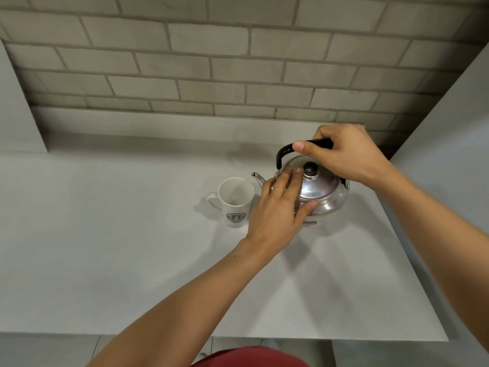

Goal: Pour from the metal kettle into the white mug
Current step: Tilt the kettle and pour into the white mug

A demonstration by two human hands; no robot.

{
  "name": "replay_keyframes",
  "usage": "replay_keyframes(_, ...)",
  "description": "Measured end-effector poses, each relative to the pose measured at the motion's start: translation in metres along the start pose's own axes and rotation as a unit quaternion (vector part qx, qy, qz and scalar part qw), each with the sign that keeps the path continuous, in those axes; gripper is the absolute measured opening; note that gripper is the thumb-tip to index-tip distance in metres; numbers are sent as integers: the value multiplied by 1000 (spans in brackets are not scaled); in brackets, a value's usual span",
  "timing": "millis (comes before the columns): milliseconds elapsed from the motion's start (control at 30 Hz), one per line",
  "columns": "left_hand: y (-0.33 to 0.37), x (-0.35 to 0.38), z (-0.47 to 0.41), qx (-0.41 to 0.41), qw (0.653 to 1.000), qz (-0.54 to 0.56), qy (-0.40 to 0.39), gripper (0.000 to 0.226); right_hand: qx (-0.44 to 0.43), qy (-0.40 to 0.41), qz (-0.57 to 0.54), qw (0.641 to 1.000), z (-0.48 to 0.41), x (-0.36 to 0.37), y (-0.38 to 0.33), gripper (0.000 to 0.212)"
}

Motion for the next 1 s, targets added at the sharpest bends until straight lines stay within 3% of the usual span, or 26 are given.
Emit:
replay_keyframes(333,-3,-3,9,-32,994,102,9,71,-84,-36,55,994,-14,-4,-44,47)
replay_keyframes(500,-3,-2,13,-43,989,144,9,69,-119,-64,92,987,-18,-4,-62,57)
replay_keyframes(1000,6,-11,5,-51,963,262,48,68,-181,-113,182,960,-33,-14,-106,56)
Point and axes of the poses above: each hand's wrist, its own z-axis away from the middle knuckle, its own x-axis out of the palm, y = z × x, the point moved 10 cm from there along -z, towards the middle knuckle, and after that the axes turned 15 degrees about z, right-handed, at the moved point
